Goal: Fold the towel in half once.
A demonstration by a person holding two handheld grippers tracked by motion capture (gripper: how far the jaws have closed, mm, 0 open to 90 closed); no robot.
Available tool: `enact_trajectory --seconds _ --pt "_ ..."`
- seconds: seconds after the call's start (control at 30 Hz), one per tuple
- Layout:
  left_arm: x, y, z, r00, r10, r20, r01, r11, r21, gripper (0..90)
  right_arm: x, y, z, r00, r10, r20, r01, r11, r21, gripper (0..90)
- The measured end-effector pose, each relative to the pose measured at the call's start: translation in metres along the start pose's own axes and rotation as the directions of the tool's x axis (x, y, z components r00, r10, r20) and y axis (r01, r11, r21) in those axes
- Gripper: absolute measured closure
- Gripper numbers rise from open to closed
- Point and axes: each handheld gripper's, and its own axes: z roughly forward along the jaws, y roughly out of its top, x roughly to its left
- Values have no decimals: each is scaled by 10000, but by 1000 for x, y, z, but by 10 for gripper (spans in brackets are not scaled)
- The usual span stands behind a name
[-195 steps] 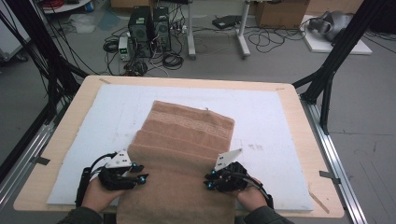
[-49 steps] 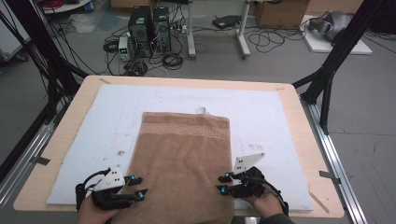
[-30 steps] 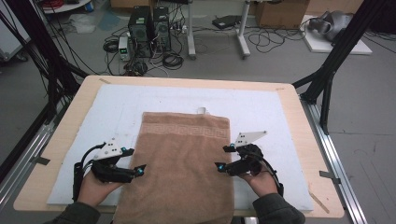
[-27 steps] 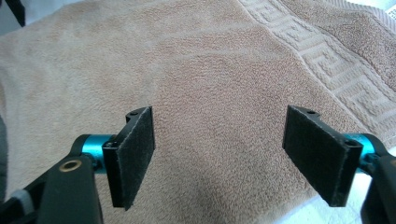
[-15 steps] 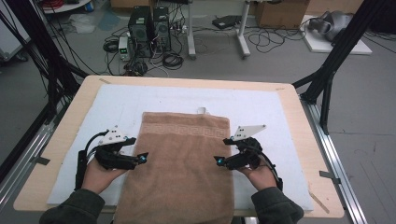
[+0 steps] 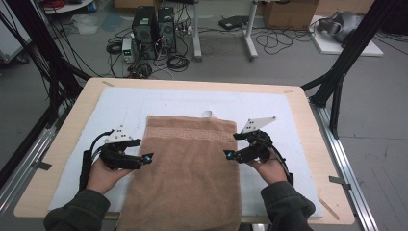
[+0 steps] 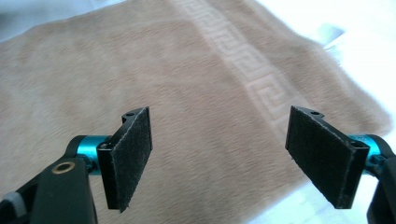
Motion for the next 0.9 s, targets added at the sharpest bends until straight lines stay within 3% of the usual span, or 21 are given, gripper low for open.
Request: enact_trajectory --seconds 0.27,0.37,0.47,0.67,0.73,0.9 --pt "21 27 10 9999 -101 -110 101 9999 -4 274 -25 22 -1 9988 -55 478 51 9999 89 230" --pt "31 31 16 9997 -228 -110 228 9997 68 282 -33 22 4 9981 -58 618 62 10000 -56 257" --pt "40 28 26 9984 -553 -129 556 9982 217 292 -39 18 14 9972 115 742 -133 9996 244 263" --pt "54 21 46 9959 -828 -373 841 9958 350 324 -50 11 36 9972 330 678 -373 9973 631 322" --pt "58 18 53 9941 -832 -697 873 9945 582 325 -53 6 42 9963 414 752 -470 9961 747 340" --pt "67 9 71 9912 -996 -875 1102 9860 1252 393 -61 -6 55 9913 797 1045 -917 9891 1150 378"
